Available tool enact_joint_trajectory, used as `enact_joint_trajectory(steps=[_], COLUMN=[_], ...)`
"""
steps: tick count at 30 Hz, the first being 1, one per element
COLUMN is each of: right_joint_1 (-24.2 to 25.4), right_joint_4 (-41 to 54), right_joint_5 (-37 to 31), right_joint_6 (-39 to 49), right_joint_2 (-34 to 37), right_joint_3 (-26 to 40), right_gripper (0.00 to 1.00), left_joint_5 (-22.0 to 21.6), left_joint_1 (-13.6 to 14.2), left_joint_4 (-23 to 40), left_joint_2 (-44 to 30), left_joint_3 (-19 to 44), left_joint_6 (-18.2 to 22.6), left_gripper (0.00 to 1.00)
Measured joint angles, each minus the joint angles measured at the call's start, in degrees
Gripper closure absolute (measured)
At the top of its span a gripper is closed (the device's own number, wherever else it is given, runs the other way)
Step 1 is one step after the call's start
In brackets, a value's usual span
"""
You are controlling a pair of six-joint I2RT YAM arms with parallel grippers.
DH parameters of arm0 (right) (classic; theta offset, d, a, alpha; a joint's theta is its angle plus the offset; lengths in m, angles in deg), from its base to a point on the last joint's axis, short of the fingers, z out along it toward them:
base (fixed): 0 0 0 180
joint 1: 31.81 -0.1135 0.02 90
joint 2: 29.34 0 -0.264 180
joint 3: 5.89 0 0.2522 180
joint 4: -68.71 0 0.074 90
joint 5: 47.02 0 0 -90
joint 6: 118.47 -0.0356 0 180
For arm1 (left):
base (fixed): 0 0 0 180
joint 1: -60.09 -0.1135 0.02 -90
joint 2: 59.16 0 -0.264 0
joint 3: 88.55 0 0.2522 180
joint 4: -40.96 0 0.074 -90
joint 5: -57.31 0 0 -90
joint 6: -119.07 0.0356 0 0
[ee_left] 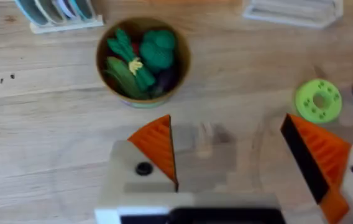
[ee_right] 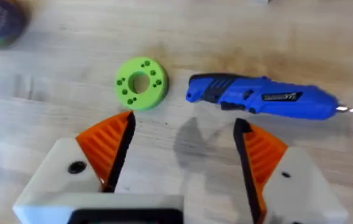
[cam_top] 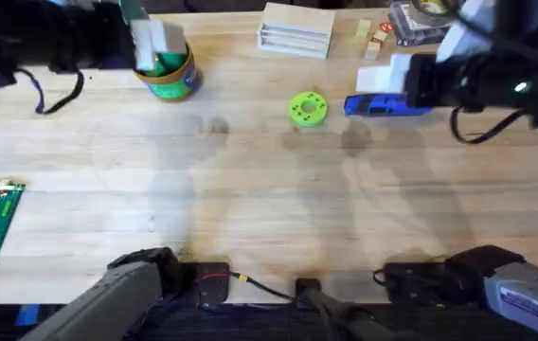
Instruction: Pick up the gripper from the table and insert it into the empty holder that is missing its gripper. Then pick up a screw, insert it into the mounting hole, and use the screwdriver to tighten it. Finally, clean up the table by picking up the vegetable and placing it into the bucket.
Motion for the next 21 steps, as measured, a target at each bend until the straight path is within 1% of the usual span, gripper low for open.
enact_joint_trajectory(steps=[2,3,5,6,8,9,10,11,13,16,17,18,21], right_joint_1=[0.0,0.0,0.0,0.0,0.0,0.0,0.0,0.0,0.0,0.0,0.0,0.0,0.0], right_joint_4=[4.7,6.9,11.0,12.8,15.3,16.4,17.0,17.6,18.8,20.2,20.5,20.5,20.5], right_joint_5=[0.1,0.1,0.2,0.3,0.4,0.5,0.6,0.6,0.7,0.8,0.8,0.8,0.9], right_joint_6=[1.7,2.2,3.1,3.4,3.8,3.9,4.0,4.2,4.3,4.2,4.2,4.2,4.0], right_joint_2=[0.0,0.0,0.0,0.0,0.0,0.0,-0.1,-0.2,-0.4,-0.5,-0.5,-0.5,-0.8], right_joint_3=[5.0,7.1,10.9,12.5,14.7,15.6,16.0,16.3,16.5,16.5,16.5,16.5,16.5], right_gripper=[0.01,0.01,0.011,0.01,0.01,0.01,0.01,0.01,0.01,0.01,0.01,0.01,0.01], left_joint_5=[0.0,0.0,0.0,0.0,0.0,0.0,0.0,0.0,0.0,0.0,0.0,0.0,0.0], left_joint_1=[2.1,3.5,5.6,6.8,8.6,9.5,10.1,10.8,11.5,11.5,11.5,11.5,11.5], left_joint_4=[4.4,6.6,9.4,10.7,12.0,12.4,12.7,12.8,12.8,12.8,12.8,12.9,13.2], left_joint_2=[2.9,4.7,7.6,9.5,12.5,14.1,15.5,16.9,19.4,22.4,23.0,23.6,24.4], left_joint_3=[0.0,0.0,0.0,0.0,0.0,0.0,0.0,0.0,0.0,0.0,0.0,0.0,0.0], left_joint_6=[2.9,4.3,6.0,6.7,7.7,8.4,8.7,9.2,9.3,9.4,9.4,9.4,9.5], left_gripper=[0.021,0.101,0.377,0.559,0.846,0.961,0.973,0.868,0.559,0.081,0.032,0.013,0.006])
